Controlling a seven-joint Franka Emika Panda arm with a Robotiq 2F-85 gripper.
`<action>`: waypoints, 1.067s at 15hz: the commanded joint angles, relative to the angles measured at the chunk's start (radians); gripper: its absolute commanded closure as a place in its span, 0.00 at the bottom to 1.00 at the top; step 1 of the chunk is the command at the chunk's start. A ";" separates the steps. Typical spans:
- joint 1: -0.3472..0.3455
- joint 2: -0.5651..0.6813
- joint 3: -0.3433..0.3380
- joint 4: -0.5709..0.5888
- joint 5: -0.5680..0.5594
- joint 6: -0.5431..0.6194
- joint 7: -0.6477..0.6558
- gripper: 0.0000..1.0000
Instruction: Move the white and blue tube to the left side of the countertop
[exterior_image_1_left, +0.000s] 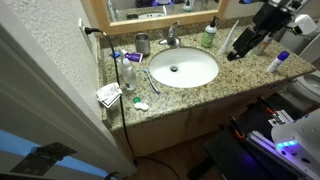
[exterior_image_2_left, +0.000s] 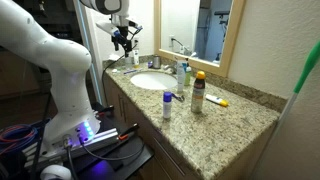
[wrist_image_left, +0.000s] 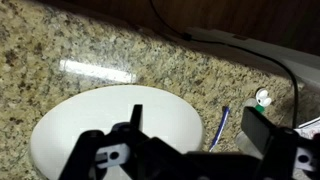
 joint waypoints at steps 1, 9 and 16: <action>-0.014 0.000 0.013 -0.002 0.010 -0.009 -0.007 0.00; -0.199 0.103 -0.044 0.037 -0.113 0.060 0.064 0.00; -0.335 0.188 -0.082 0.250 -0.154 0.082 0.163 0.00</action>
